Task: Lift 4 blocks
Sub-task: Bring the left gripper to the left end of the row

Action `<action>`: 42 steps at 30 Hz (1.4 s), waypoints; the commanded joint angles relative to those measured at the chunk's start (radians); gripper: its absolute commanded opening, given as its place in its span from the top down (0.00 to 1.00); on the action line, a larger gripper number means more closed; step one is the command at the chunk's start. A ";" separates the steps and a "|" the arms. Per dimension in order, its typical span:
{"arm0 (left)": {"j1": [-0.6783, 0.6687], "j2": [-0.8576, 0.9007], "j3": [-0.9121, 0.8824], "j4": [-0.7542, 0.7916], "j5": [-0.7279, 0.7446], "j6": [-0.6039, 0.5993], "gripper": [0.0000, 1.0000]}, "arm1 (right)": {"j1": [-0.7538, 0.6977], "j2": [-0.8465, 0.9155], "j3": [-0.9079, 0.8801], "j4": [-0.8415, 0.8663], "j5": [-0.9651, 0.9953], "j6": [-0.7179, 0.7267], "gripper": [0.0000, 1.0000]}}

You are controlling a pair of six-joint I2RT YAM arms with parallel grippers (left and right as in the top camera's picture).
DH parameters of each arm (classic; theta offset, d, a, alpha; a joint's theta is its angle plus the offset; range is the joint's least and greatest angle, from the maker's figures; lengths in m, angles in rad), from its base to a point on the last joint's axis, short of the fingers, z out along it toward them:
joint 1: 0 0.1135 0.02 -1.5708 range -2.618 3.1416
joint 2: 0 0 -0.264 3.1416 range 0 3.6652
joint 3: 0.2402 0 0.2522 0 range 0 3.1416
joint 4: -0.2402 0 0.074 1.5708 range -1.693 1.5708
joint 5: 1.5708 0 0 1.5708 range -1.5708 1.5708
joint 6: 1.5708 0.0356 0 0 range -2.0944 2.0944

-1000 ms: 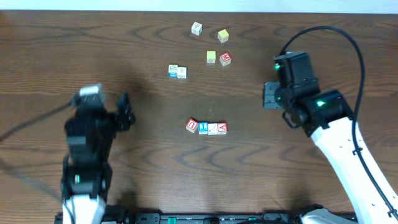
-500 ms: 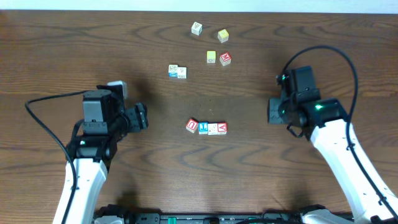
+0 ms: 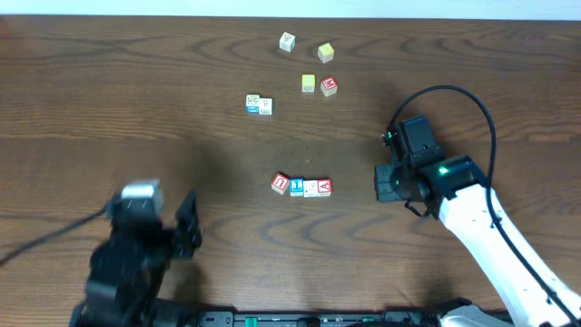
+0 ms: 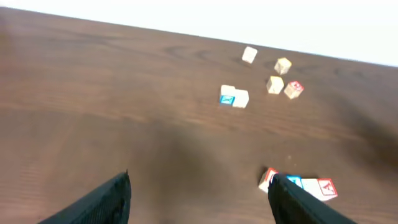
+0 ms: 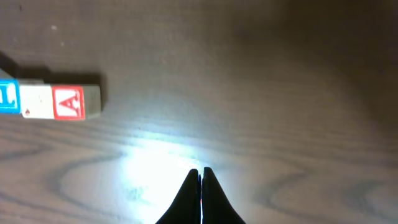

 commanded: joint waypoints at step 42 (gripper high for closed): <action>-0.041 0.744 -0.070 0.323 0.204 -0.018 0.93 | 0.014 0.016 -0.134 0.227 -0.060 0.068 0.99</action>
